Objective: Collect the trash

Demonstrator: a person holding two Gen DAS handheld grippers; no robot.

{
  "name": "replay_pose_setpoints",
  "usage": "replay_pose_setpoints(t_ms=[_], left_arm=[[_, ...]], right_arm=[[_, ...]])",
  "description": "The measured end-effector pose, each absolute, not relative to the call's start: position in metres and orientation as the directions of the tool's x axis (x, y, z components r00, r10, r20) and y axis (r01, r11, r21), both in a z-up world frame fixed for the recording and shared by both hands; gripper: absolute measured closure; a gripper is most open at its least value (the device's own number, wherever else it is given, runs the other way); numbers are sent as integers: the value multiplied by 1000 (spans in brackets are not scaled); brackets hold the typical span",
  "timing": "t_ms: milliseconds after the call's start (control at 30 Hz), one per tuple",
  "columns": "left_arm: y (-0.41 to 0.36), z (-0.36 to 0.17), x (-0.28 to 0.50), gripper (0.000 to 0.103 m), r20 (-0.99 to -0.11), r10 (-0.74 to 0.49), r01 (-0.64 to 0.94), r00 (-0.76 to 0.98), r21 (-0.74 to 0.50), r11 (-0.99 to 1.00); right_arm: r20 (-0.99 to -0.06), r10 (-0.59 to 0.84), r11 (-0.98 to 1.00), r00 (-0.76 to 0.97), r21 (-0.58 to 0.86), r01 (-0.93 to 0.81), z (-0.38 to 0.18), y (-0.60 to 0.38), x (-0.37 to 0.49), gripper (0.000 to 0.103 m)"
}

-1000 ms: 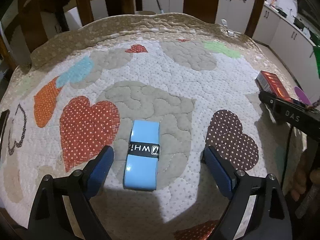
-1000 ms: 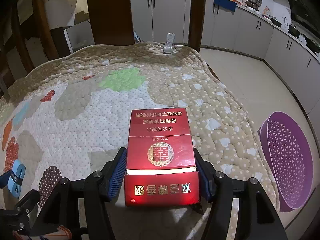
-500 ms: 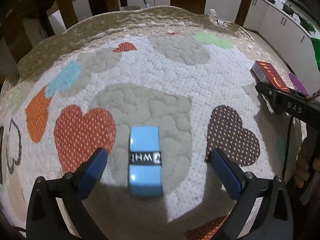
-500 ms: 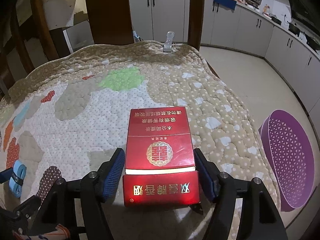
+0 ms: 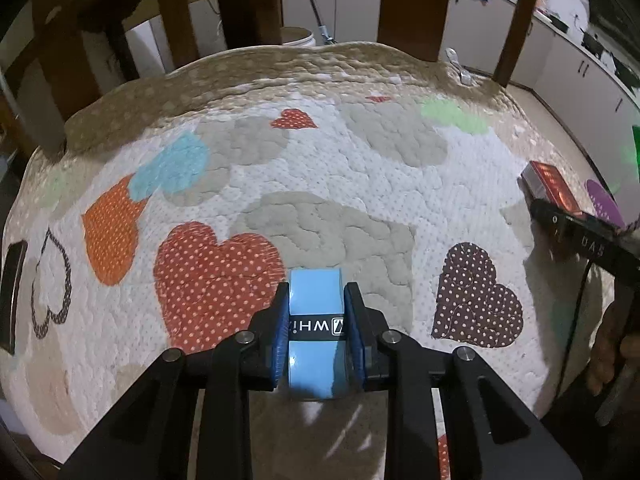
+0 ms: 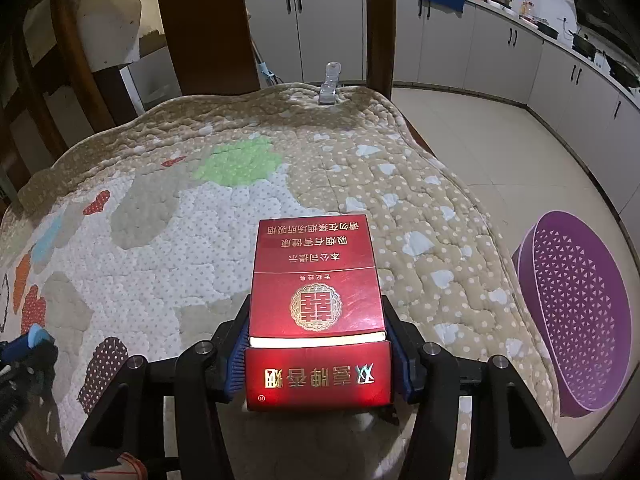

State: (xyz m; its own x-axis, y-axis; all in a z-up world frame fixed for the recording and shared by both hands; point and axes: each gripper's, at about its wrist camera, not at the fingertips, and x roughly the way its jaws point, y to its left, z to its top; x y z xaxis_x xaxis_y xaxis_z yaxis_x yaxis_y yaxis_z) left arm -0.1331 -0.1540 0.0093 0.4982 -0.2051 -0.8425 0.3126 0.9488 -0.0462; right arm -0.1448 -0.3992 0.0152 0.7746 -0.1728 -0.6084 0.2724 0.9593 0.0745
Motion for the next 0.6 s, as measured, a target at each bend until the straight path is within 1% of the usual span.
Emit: replay_pose_setpoints(t_ms=[100, 200, 400, 600], left_arm=[[-154, 16, -139, 78, -838, -215, 315, 502, -54, 948], [-160, 31, -148, 78, -816, -219, 338, 534, -31, 941], [-168, 61, -159, 78, -778, -249, 378, 577, -16, 926], [-174, 82, -170, 78, -749, -275, 416, 602, 0, 909]], right_arm=[[-602, -162, 962, 782, 82, 262, 16, -398, -148, 43], [-587, -132, 965, 799, 110, 240, 18, -397, -156, 43], [-520, -58, 967, 852, 184, 178, 30, -393, -180, 42], [-477, -27, 963, 879, 225, 152, 48, -390, -210, 42]])
